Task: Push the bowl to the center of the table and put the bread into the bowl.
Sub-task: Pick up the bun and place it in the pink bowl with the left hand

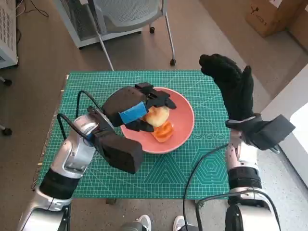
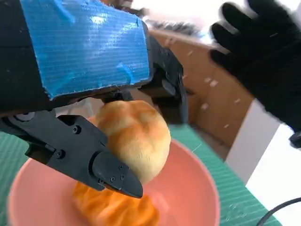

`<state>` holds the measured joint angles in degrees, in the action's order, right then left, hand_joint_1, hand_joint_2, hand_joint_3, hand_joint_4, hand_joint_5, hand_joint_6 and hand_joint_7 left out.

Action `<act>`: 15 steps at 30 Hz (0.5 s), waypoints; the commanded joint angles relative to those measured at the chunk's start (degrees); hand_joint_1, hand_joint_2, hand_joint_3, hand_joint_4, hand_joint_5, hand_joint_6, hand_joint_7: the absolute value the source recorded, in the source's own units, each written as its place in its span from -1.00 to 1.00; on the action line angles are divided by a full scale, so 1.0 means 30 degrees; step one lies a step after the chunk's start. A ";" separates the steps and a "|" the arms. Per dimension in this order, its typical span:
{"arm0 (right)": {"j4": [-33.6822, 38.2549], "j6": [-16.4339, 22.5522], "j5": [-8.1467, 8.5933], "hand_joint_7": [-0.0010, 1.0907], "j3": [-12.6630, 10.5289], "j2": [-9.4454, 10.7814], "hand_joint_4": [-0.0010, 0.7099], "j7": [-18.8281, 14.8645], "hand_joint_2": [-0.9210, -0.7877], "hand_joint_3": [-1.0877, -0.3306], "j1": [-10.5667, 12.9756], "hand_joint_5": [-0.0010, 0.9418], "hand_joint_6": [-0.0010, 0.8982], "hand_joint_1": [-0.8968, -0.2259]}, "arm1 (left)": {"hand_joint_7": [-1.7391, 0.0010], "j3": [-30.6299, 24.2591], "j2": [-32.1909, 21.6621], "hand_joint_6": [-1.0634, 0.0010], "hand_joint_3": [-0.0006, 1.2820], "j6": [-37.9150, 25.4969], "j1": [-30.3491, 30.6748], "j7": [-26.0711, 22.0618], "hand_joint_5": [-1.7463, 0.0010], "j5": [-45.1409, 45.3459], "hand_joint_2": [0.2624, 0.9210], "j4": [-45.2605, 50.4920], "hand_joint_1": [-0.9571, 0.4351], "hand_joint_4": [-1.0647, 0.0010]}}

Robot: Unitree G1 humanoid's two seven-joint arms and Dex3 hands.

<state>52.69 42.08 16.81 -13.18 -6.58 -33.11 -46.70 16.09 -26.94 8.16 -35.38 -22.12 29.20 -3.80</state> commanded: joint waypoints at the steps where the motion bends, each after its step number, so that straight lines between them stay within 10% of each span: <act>1: -0.0068 -0.0107 0.0045 -0.99 -0.0019 0.0004 0.04 0.0013 -1.00 0.17 0.0436 -1.00 0.17 0.00 | 0.70 -0.0301 -0.0616 0.76 -0.99 0.0815 0.0169 0.0295 0.99 0.0190 0.69 0.0393 -0.18 0.84; 15: -0.0321 -0.0259 0.0022 -0.99 0.0049 0.0265 0.05 0.0171 -1.00 0.16 0.0328 -0.99 0.18 0.00 | 0.70 -0.4554 0.0537 0.74 -0.99 0.1568 0.1257 -0.0950 0.99 -0.8793 0.75 -0.0029 -0.37 0.86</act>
<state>51.97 42.07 16.85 -13.26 -6.36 -33.09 -46.70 7.20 -27.90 13.96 -33.55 -22.74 13.38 -3.56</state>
